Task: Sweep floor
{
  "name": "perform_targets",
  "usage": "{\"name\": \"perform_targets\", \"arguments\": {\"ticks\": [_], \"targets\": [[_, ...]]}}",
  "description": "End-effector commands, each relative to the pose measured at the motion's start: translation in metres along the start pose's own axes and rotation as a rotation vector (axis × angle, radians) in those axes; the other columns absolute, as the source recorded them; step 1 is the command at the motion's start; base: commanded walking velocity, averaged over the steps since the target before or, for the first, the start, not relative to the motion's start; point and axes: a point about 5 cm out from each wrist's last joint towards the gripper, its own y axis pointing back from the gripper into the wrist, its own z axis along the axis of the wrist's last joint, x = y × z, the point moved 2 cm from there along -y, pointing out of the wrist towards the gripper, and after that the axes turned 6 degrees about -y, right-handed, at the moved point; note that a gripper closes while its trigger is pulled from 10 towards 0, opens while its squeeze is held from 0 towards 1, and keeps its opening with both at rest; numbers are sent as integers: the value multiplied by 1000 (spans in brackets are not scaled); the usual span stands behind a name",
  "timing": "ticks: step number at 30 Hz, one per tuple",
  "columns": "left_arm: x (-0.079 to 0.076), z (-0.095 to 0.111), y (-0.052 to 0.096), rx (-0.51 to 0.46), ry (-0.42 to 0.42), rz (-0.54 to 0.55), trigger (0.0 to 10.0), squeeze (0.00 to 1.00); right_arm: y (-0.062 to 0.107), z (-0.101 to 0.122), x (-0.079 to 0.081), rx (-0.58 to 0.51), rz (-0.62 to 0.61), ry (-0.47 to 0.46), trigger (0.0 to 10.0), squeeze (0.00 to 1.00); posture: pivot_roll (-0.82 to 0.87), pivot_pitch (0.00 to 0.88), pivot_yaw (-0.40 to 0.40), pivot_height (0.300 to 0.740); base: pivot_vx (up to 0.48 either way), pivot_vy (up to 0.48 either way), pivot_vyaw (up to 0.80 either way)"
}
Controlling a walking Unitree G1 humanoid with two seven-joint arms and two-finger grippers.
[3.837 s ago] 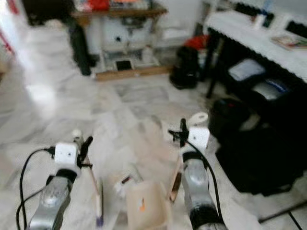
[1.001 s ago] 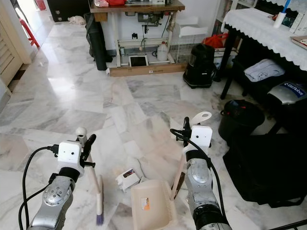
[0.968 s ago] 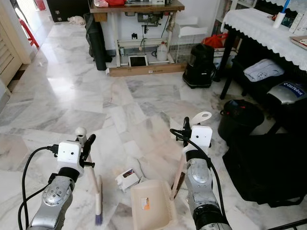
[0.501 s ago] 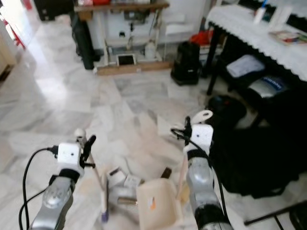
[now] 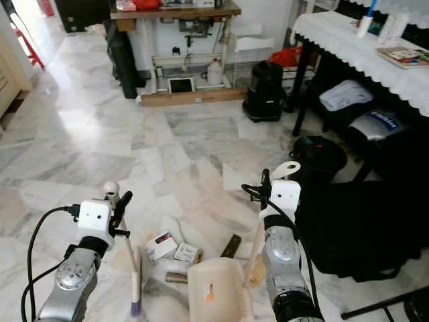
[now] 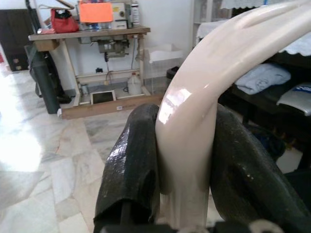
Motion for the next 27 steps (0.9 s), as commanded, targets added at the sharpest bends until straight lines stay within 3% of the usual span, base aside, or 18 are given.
{"name": "perform_targets", "arguments": {"ticks": [1, 13, 22, 27], "targets": [[-1, -2, -2, 16, -1, -25, 10000, 0, -3, 8, -3, -32, -13, 22, 10000, 0, 112, 28, -4, 740, 0, 0, 0], [-5, -1, -4, 28, 13, -66, 10000, 0, 4, -4, -24, 17, -127, 112, 10000, 0, 104, 77, 8, 740, 0, 0, 0], [-8, 2, -3, 16, 31, -78, 10000, 0, 12, -13, -20, 34, -123, 107, 10000, 0, 110, 74, 15, 740, 0, 0, 0], [-1, 1, -3, 28, 118, -37, 10000, 0, 16, -22, -19, 62, -132, 118, 10000, 0, 119, 63, 25, 740, 0, 0, 0]]}}
